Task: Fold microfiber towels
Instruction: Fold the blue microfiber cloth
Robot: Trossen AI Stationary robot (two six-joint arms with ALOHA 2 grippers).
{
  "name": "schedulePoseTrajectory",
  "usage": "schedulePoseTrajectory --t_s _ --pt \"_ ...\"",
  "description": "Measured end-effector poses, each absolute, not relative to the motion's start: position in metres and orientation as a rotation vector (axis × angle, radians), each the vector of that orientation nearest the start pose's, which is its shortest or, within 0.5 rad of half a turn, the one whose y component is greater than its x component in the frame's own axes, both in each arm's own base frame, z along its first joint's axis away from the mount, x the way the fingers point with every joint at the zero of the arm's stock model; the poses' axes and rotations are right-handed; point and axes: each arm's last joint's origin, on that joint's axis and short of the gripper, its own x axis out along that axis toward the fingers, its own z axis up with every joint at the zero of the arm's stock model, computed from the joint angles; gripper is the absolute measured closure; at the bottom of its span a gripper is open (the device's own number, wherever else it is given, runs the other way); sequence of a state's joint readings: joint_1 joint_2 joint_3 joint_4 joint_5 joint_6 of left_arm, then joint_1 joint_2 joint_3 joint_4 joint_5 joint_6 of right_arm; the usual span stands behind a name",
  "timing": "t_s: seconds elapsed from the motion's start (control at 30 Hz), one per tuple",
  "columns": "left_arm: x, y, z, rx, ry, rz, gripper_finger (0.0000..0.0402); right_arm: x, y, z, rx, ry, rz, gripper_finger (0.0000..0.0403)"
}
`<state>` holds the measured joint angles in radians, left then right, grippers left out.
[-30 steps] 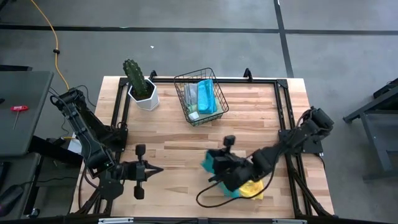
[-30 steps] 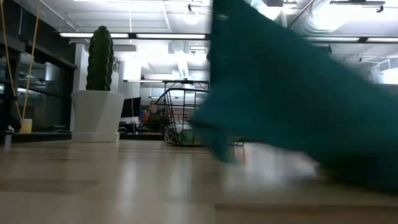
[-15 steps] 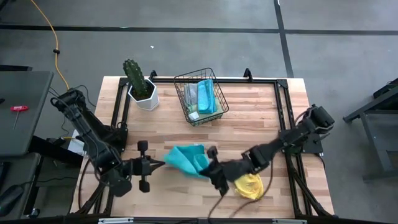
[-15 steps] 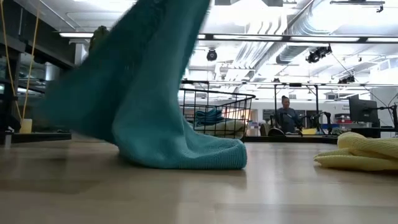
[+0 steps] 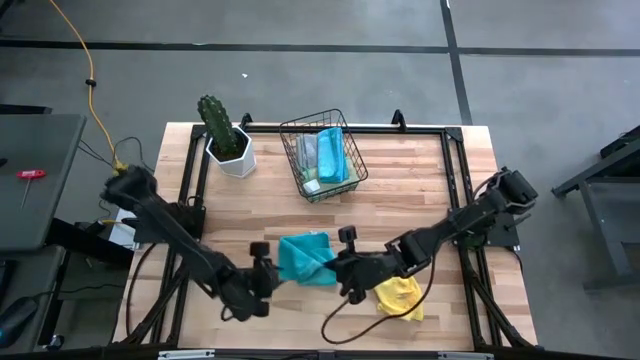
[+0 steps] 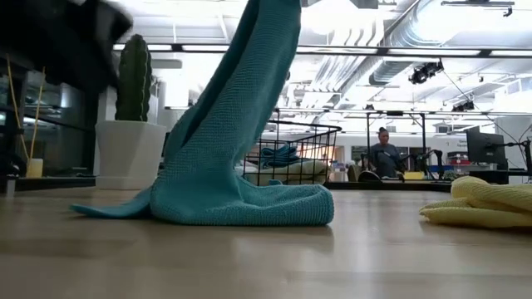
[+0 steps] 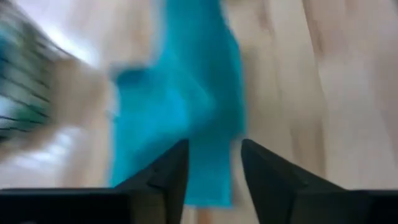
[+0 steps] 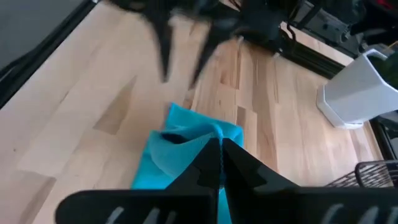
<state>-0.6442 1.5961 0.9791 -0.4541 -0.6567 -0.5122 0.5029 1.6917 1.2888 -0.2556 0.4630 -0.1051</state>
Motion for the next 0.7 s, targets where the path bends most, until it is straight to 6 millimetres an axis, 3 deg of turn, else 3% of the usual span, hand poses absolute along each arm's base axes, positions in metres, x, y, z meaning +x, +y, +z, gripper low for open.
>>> schedulePoseTrajectory --t_s 0.13,0.27,0.7 --pt "0.261 -0.178 0.16 0.192 0.939 0.166 0.0218 0.336 0.164 0.267 -0.402 0.597 0.054 0.0403" --pt "0.262 -0.179 0.147 0.191 0.97 0.192 0.0197 0.338 0.161 0.266 -0.389 0.601 0.042 0.0403" --pt "0.284 -0.149 0.125 0.087 1.159 0.141 0.0224 0.338 0.16 0.266 -0.386 0.604 0.04 0.0403"
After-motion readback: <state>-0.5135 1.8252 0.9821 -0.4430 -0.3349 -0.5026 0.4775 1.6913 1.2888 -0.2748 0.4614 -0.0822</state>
